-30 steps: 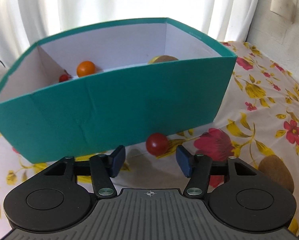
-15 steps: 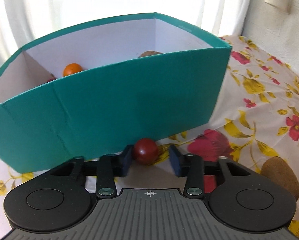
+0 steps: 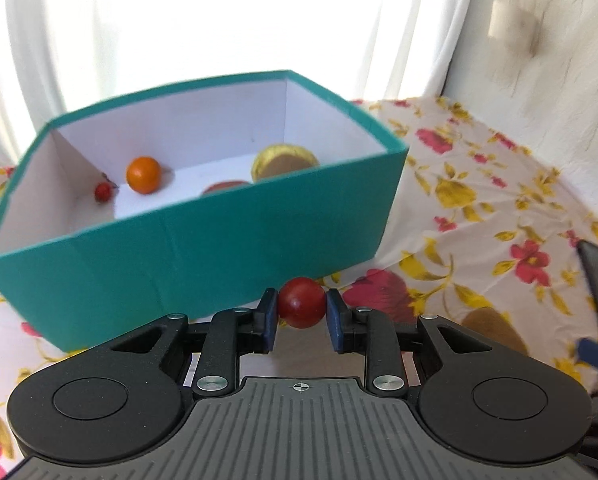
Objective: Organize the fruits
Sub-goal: 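Grasp the kiwi with the right tool while the left tool carries the tomato to the box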
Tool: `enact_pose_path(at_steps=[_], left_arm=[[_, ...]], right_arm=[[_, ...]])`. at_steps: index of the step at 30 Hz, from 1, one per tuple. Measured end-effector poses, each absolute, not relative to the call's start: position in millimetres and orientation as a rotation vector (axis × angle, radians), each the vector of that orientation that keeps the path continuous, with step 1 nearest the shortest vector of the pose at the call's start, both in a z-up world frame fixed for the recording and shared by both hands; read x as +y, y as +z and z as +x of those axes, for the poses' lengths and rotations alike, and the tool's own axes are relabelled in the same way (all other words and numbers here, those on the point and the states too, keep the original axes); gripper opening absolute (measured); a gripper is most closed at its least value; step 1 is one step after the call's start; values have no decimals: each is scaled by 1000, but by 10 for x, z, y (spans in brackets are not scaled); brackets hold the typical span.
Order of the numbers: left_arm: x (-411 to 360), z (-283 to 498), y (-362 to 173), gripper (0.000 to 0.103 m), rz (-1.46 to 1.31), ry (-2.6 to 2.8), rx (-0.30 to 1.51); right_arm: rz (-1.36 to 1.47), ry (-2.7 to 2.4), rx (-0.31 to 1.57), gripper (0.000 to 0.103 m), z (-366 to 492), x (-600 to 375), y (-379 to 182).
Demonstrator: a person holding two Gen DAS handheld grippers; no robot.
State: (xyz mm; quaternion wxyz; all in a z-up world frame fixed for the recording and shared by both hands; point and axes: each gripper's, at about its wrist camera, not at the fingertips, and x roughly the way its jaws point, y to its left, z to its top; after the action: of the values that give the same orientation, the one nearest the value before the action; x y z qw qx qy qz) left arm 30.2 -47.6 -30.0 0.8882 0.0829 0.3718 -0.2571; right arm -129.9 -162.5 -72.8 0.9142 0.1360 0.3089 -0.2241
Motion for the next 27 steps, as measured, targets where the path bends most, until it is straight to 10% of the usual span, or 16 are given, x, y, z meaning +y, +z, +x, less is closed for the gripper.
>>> enact_pose_path(at_steps=[12,27], left_arm=[[-277,206,-74,29,156,-514,743],[-200,219,-58,29,139,-507,752]], right_arm=[[317,-403,691,53,-1018,-1666,-964],[291,-393,700,47,-942,-1671,-1013]])
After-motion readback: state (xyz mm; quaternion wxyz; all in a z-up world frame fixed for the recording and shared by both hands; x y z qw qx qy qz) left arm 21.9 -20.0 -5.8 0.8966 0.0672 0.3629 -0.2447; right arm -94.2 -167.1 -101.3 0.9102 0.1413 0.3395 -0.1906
